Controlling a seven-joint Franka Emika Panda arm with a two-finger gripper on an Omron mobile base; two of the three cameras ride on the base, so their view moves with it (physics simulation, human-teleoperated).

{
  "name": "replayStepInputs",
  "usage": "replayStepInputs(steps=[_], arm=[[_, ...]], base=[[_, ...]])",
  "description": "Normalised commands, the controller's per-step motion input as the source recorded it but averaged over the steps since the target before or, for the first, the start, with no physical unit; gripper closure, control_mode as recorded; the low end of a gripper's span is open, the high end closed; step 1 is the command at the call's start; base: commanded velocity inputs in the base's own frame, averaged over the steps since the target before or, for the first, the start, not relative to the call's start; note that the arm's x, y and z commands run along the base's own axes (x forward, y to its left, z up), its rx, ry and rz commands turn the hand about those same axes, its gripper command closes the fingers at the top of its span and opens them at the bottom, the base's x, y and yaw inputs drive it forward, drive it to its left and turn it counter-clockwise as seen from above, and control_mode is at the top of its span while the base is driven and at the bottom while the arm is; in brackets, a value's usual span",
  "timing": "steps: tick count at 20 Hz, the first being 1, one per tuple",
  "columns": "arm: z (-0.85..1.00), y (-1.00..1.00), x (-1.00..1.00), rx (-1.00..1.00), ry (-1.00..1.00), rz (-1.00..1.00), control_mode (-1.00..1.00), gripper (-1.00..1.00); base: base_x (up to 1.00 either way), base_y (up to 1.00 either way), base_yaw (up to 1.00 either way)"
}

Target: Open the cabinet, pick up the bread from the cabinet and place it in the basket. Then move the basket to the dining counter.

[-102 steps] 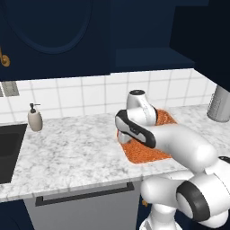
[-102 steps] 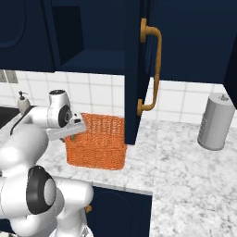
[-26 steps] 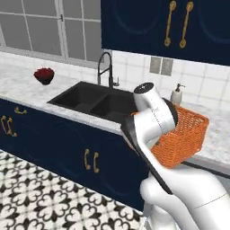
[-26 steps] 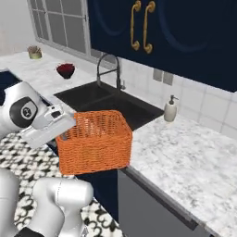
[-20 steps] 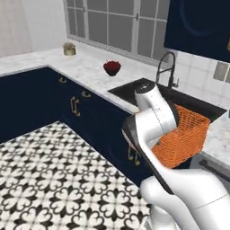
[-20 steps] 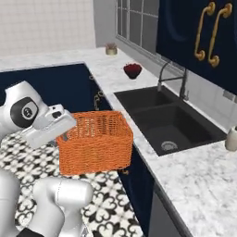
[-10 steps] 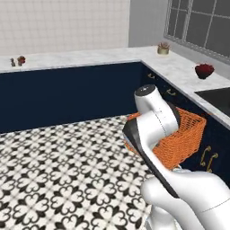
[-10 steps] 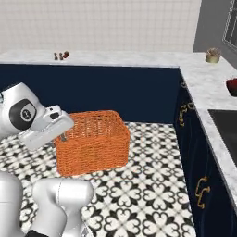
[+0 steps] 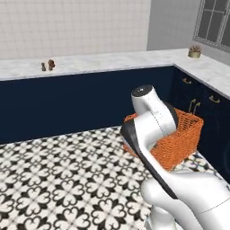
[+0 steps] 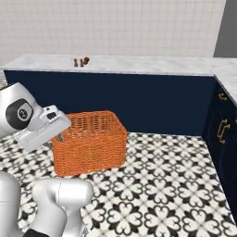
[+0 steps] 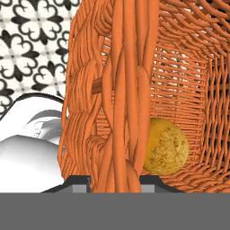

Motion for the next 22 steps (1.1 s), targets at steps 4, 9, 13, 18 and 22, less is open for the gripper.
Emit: replayStepInputs(steps=[4, 9, 13, 18, 22], arm=[[0.0, 0.0, 0.0, 0.0, 0.0, 0.0, 1.0, 1.0], [0.0, 0.0, 0.0, 0.0, 0.0, 0.0, 1.0, 1.0], [0.0, 0.0, 0.0, 0.0, 0.0, 0.0, 1.0, 1.0], [0.0, 0.0, 0.0, 0.0, 0.0, 0.0, 1.0, 1.0], [0.0, 0.0, 0.0, 0.0, 0.0, 0.0, 1.0, 1.0]], base=[[0.86, 1.0, 0.0], [0.81, 1.0, 0.0], [0.83, 1.0, -0.03], [0.67, 1.0, -0.11], [0.61, 1.0, -0.15]])
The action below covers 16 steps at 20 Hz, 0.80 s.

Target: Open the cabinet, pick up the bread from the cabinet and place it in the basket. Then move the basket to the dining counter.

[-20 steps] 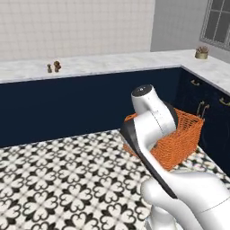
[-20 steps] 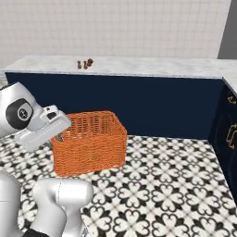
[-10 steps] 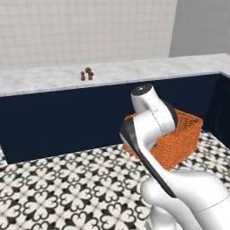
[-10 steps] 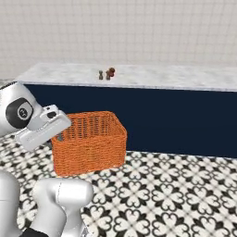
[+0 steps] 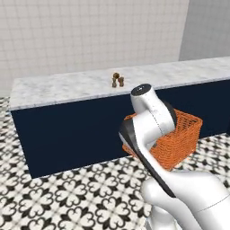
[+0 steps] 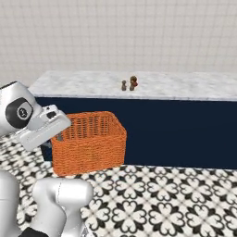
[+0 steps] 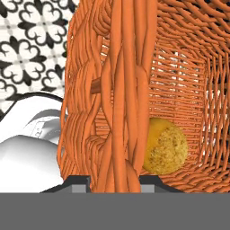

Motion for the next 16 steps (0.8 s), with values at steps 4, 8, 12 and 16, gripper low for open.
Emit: replayStepInputs(steps=[4, 8, 12, 16], arm=[[0.0, 0.0, 0.0, 0.0, 0.0, 0.0, 1.0, 1.0], [0.0, 0.0, 0.0, 0.0, 0.0, 0.0, 1.0, 1.0], [0.0, 0.0, 0.0, 0.0, 0.0, 0.0, 1.0, 1.0], [0.0, 0.0, 0.0, 0.0, 0.0, 0.0, 1.0, 1.0]], base=[[0.54, 0.86, -0.17], [0.63, 0.56, -0.09], [0.6, 0.49, -0.03], [0.59, 0.62, -0.05]])
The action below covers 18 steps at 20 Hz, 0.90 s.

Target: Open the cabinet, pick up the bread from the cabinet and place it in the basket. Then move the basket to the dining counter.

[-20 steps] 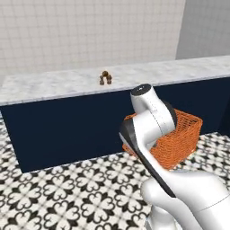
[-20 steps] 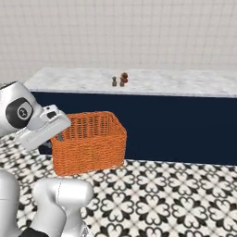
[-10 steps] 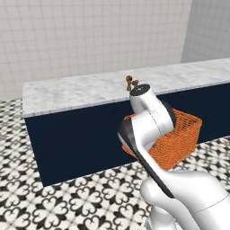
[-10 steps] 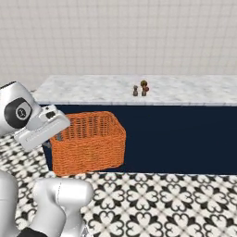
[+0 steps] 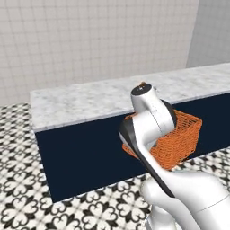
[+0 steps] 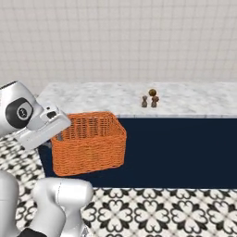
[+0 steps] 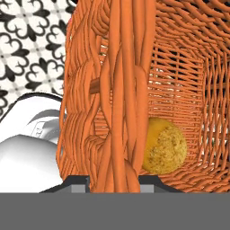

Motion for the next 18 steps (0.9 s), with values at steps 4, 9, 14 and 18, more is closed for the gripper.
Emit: replayStepInputs(steps=[4, 9, 14, 18], arm=[[0.0, 0.0, 0.0, 0.0, 0.0, 0.0, 1.0, 1.0], [0.0, 0.0, 0.0, 0.0, 0.0, 0.0, 1.0, 1.0], [0.0, 0.0, 0.0, 0.0, 0.0, 0.0, 1.0, 1.0], [0.0, 0.0, 0.0, 0.0, 0.0, 0.0, 1.0, 1.0]], base=[[0.56, 0.83, -0.03], [0.68, 0.87, 0.0], [0.55, 0.46, 0.0], [0.62, 0.36, -0.02]])
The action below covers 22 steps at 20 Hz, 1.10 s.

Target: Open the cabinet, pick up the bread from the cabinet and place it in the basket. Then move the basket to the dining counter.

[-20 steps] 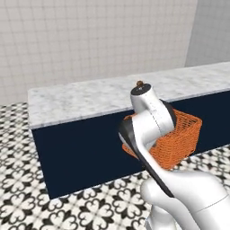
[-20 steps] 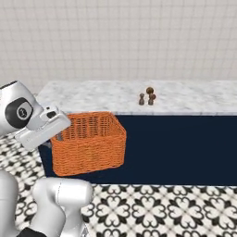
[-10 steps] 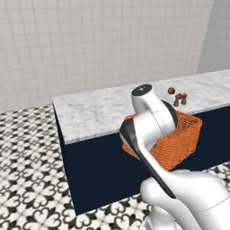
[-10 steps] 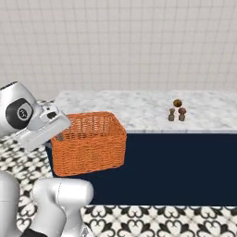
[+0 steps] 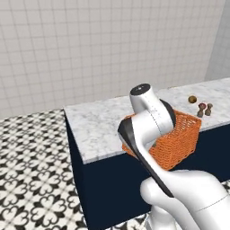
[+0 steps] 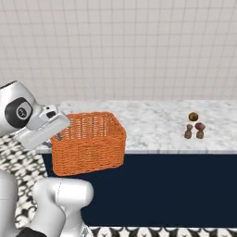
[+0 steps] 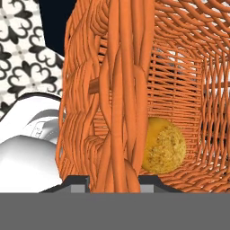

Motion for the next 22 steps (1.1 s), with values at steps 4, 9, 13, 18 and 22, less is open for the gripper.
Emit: replayStepInputs(steps=[4, 9, 13, 18, 22], arm=[[0.0, 0.0, 0.0, 0.0, 0.0, 0.0, 1.0, 1.0], [-0.01, 0.22, 0.44, 0.0, 0.0, -0.01, -1.0, 1.0], [-0.12, 0.18, 0.73, 0.0, 0.0, -0.02, -1.0, 1.0], [-0.17, 0.14, 1.0, 0.0, -0.01, 0.0, -1.0, 1.0], [-0.24, 0.02, 1.0, 0.0, -0.03, 0.0, -1.0, 1.0]], base=[[0.56, 0.28, -0.01], [0.1, 0.06, 0.0], [0.0, 0.0, 0.0], [0.0, 0.0, 0.0], [0.0, 0.0, 0.0]])
